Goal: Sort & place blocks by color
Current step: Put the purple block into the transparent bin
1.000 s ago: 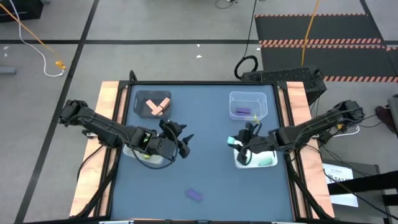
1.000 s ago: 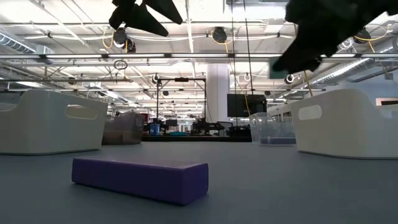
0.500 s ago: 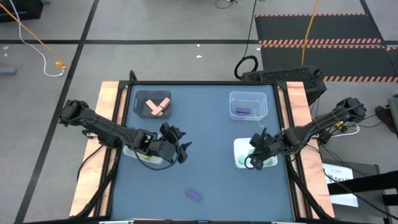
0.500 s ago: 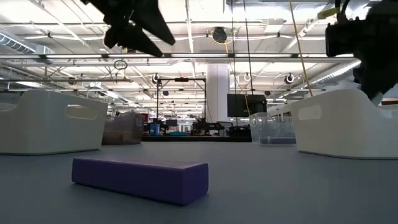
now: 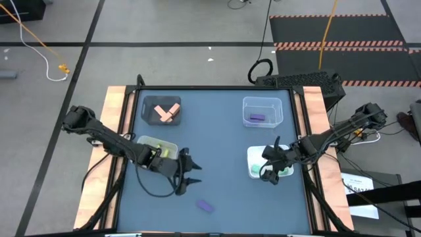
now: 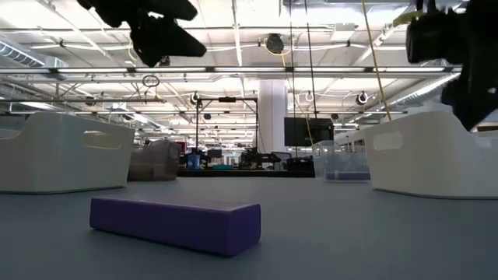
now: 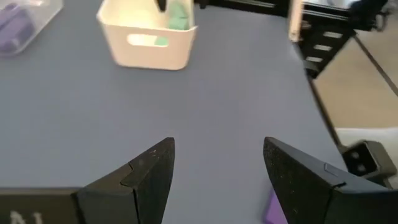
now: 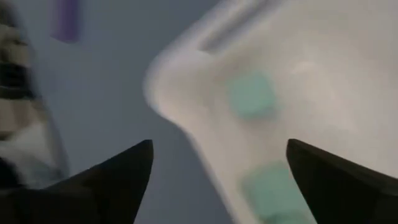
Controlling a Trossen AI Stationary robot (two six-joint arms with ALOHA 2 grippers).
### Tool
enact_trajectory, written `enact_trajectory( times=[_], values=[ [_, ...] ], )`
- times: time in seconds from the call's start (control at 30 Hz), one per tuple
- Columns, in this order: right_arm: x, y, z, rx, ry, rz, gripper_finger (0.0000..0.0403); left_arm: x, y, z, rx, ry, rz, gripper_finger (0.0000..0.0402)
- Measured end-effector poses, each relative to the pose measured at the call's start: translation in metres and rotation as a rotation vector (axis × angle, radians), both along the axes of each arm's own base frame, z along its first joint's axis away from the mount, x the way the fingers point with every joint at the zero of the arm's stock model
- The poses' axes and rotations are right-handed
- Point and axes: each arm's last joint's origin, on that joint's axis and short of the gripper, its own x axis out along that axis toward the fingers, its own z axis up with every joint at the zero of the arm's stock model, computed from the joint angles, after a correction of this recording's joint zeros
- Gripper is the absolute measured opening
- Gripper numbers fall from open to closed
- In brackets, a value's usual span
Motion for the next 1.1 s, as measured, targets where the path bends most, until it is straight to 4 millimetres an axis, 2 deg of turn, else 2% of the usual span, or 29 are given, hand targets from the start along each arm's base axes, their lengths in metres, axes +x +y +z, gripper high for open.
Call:
enact_trajectory(
  times=[0.17, 0.3, 0.47, 0.8, 0.97, 1.1],
  values=[
    [0.016, 0.008, 0.015, 0.058, -0.237, 0.048, 0.0372, -0.008, -0.012, -0.006, 0.006, -0.022, -0.057, 0.0246],
    [0.028, 0.011, 0.026, -0.003, -0.437, 0.065, 0.0365, -0.007, -0.023, -0.015, -0.022, -0.021, -0.069, 0.0246],
    [0.046, 0.022, 0.023, -0.085, -0.572, 0.133, 0.0361, -0.003, -0.042, -0.034, -0.025, -0.024, -0.113, 0.0246],
    [0.076, 0.038, -0.010, -0.137, -0.587, 0.193, 0.0361, 0.007, -0.071, -0.083, -0.044, -0.010, -0.161, 0.0246],
    [0.079, 0.044, -0.021, -0.132, -0.555, 0.198, 0.0361, 0.013, -0.085, -0.103, -0.015, 0.024, -0.193, 0.0246],
    [0.081, 0.049, -0.022, -0.117, -0.586, 0.205, 0.0361, 0.020, -0.094, -0.117, 0.054, 0.039, -0.240, 0.0246]
  ],
)
